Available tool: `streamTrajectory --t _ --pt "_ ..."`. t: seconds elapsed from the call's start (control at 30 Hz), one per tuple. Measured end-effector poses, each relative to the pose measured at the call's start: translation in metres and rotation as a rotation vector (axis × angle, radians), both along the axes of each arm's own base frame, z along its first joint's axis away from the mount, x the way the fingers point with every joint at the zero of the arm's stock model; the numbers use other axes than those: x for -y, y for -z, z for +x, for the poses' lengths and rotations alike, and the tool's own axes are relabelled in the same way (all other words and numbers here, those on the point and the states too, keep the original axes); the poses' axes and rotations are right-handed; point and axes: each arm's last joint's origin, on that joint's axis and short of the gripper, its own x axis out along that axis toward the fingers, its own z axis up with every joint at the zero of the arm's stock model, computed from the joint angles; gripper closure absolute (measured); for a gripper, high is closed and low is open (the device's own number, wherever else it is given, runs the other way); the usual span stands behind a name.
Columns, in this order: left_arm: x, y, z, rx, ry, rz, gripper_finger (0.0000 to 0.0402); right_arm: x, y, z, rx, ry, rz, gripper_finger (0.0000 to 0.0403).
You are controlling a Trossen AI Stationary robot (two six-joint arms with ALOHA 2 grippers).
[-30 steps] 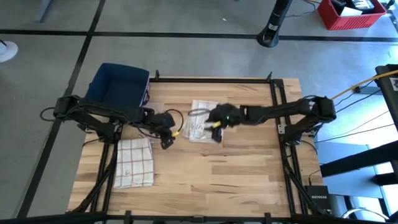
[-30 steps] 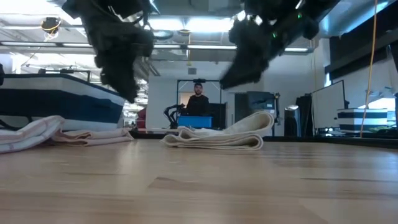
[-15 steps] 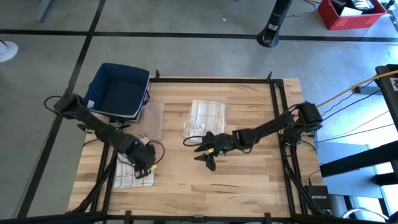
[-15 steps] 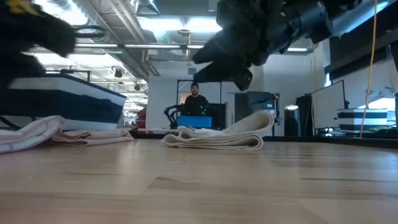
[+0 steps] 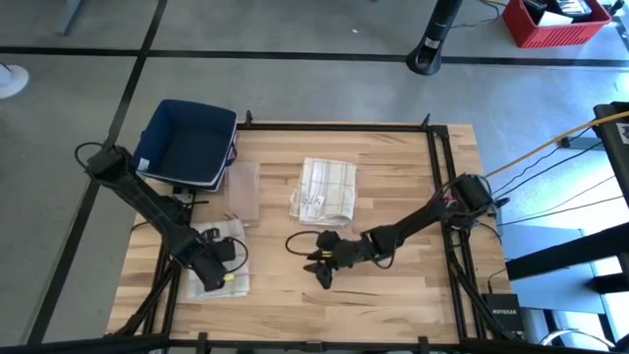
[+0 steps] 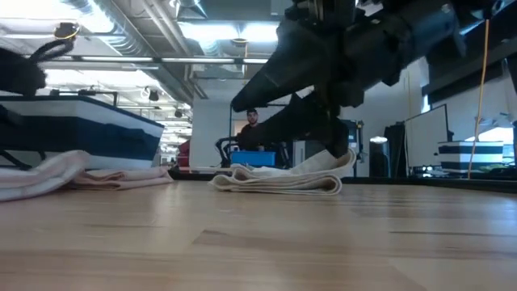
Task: Fold towel
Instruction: Stack the left white patterned towel on top of the right white patterned towel
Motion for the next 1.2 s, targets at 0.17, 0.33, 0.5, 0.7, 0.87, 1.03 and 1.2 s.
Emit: streamTrajectory --t 0.17,0.33,0.5,0.7,0.87,1.03,1.2 --pt "0.003 0.007 0.015 0.129 0.04 0.004 0.0231 -0.012 0.01 0.001 -0.013 0.104 0.025 0.021" --pt "0.007 0.011 0.036 0.278 0.093 -0.014 0.0231 -0.018 0.024 0.016 -0.044 0.152 0.123 0.0169" --pt "0.011 0.018 0.05 0.355 0.122 -0.036 0.0231 -0.023 0.034 0.041 -0.061 0.199 0.228 0.0114" --pt "0.016 0.02 0.056 0.41 0.151 -0.039 0.0231 -0.019 0.035 0.069 -0.139 0.292 0.277 0.01" --pt "0.016 0.02 0.057 0.43 0.149 -0.028 0.0231 -0.022 0.03 0.083 -0.224 0.33 0.288 0.01" --pt "0.016 0.019 0.057 0.438 0.166 -0.02 0.0231 -0.03 0.037 0.1 -0.221 0.349 0.343 0.01" --pt "0.016 0.019 0.057 0.439 0.174 -0.015 0.0231 -0.037 0.053 0.113 -0.231 0.37 0.387 0.01"
